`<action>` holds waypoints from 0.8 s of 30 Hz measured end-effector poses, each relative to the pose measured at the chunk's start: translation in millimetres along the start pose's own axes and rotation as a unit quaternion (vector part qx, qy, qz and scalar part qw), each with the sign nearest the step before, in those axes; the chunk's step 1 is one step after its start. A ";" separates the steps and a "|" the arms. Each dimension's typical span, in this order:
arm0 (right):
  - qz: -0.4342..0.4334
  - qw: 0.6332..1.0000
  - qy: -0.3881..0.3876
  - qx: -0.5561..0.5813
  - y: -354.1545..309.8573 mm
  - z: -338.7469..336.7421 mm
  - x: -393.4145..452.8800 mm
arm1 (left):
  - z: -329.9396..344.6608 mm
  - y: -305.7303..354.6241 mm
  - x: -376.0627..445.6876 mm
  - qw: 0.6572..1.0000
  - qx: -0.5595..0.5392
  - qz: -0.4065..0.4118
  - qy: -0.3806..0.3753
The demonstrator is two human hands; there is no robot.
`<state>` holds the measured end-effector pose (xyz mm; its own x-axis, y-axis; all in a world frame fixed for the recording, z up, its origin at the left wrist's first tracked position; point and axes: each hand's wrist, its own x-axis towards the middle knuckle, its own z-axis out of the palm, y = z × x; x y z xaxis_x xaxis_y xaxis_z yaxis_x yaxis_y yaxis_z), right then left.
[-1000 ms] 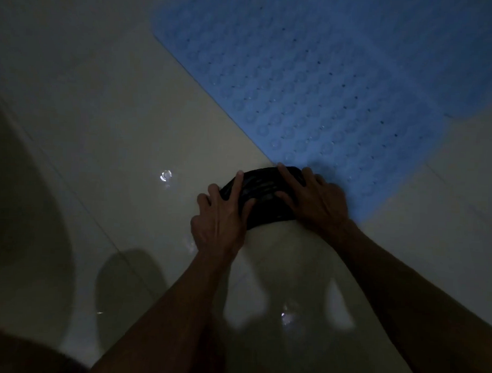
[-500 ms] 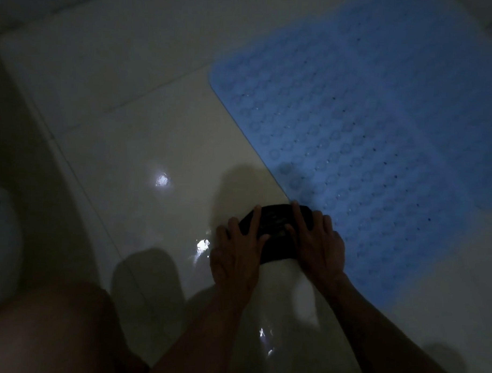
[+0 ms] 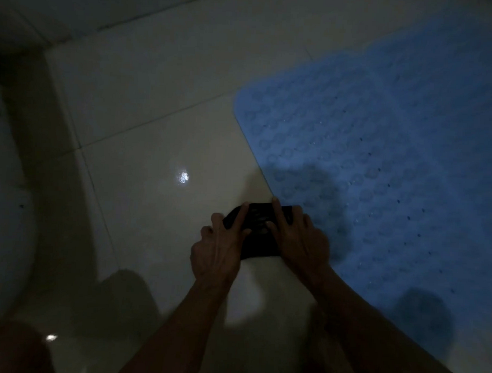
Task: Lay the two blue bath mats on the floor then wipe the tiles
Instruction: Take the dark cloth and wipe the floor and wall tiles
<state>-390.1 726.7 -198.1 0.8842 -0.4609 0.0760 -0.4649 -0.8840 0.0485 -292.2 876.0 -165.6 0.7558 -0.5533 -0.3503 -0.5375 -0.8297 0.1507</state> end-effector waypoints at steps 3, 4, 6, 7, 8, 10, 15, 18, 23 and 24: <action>-0.031 0.999 0.014 0.020 -4.7 2.4 35.3 | -9.1 -2.0 17.9 0.999 0.019 -0.043 0.010; -0.042 0.999 0.021 0.024 -7.3 2.9 47.8 | -13.6 -3.1 24.3 0.998 0.021 -0.056 0.008; -0.064 0.997 0.032 0.035 -11.6 2.6 72.2 | -22.6 -7.6 38.3 0.996 0.024 -0.080 0.013; -0.074 0.996 0.034 0.040 -13.1 2.1 83.6 | -26.7 -10.2 44.9 0.996 0.024 -0.087 0.017; -0.080 0.995 0.035 0.046 -14.1 1.3 93.8 | -30.0 -12.1 51.3 0.995 0.023 -0.092 0.022; -0.080 0.994 0.032 0.063 -15.0 0.1 110.9 | -35.2 -13.2 63.5 0.994 0.022 -0.104 0.019; -0.060 0.993 0.010 0.097 -16.2 9.2 140.3 | -49.8 -7.6 91.9 0.990 0.040 -0.134 -0.009; -0.059 0.993 -0.017 0.101 -20.2 13.0 148.3 | -58.4 -9.1 101.4 0.988 0.065 -0.138 -0.028; -0.047 0.994 -0.002 0.100 -18.1 14.9 161.8 | -66.8 -14.6 130.4 0.989 0.047 -0.133 -0.034; -0.041 0.994 0.003 0.097 -17.6 15.6 165.1 | -66.6 -16.1 134.8 0.990 0.038 -0.130 -0.032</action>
<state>-235.3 665.0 -201.9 0.9180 -0.3872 0.0860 -0.3738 -0.9170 -0.1390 -156.8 809.8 -153.7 0.8486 -0.3141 -0.4257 -0.3564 -0.9341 -0.0212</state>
